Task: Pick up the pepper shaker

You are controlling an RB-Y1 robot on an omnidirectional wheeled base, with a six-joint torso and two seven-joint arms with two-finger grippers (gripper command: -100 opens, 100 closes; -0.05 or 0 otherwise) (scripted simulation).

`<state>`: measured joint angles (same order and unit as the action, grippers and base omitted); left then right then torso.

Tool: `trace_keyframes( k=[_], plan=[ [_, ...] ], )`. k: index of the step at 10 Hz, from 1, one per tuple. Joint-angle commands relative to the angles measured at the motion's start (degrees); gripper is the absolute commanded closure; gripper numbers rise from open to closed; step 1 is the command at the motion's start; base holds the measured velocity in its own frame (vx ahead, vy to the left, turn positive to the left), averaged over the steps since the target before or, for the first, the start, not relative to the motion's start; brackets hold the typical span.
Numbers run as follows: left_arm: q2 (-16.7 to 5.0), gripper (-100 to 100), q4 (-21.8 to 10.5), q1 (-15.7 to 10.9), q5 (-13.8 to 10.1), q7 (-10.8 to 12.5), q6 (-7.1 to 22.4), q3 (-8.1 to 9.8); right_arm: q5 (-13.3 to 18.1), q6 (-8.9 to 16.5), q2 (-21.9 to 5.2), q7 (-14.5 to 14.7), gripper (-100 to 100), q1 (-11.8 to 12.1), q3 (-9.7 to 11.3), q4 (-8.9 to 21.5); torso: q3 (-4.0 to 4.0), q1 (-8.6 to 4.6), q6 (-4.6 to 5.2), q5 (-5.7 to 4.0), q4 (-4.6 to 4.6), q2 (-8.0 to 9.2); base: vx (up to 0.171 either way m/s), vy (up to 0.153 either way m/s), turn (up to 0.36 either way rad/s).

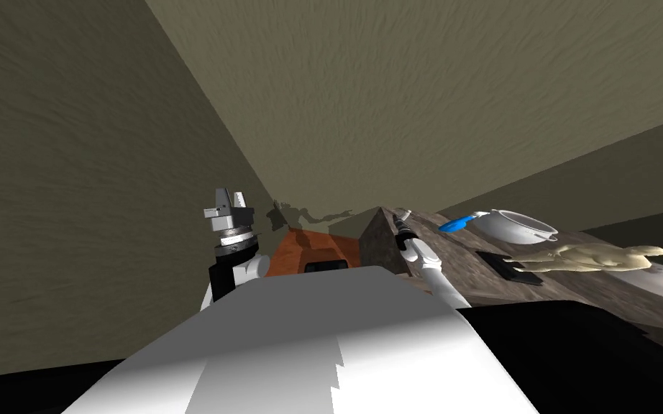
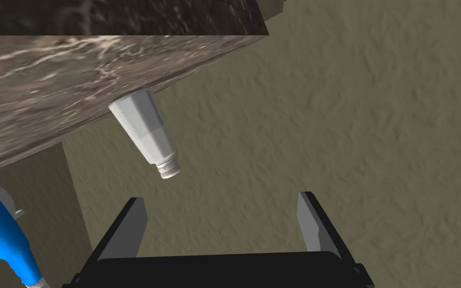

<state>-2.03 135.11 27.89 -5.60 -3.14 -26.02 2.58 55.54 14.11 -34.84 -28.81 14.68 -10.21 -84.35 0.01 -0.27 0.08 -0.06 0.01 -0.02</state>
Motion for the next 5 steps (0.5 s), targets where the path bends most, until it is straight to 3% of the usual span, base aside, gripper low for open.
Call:
trace_keyframes(
  k=[1, 2, 3, 4, 5],
  plan=[
    [0.0, 0, 0.0, 0.0, 0.0, 0.0, 0.0, 0.0, 2.36, 2.35, -0.9, -1.38, -100, -0.96, -0.21, 2.86, 0.0, 0.0, 0.0, 0.0, 0.0, 0.0, -0.02, -0.001, 0.198],
    [0.0, 0, 0.0, 0.0, 0.0, 0.0, 0.0, 0.0, 2.36, 2.35, -0.9, -1.38, -100, -0.96, -0.21, 4.18, 0.01, -0.01, -0.02, 0.0, 0.0, 0.01, -0.016, -0.004, 0.093],
    [0.0, 0, 0.0, 0.0, 0.0, 0.0, 0.0, 0.0, 4.14, 4.63, -1.58, -2.33, -100, -1.72, 0.05, 6.32, 0.0, -0.02, 0.01, 0.0, 0.0, 0.0, -0.013, -0.001, 0.234],
    [0.0, 0, 0.0, -0.01, 0.0, 0.0, 0.0, 0.0, 4.14, 4.79, -1.58, -2.33, -100, -1.72, 0.05, 7.14, -0.01, -0.01, -0.04, 0.0, 0.0, -0.02, -0.008, -0.007, 0.097],
    [0.0, 0, 0.0, 0.01, 0.0, 0.0, 0.0, 0.0, 5.8, 6.58, -2.21, -3.23, -100, -2.46, 0.36, 9.83, -0.01, -0.03, 0.03, -0.01, -0.01, -0.02, -0.007, -0.005, 0.169]
  ],
)
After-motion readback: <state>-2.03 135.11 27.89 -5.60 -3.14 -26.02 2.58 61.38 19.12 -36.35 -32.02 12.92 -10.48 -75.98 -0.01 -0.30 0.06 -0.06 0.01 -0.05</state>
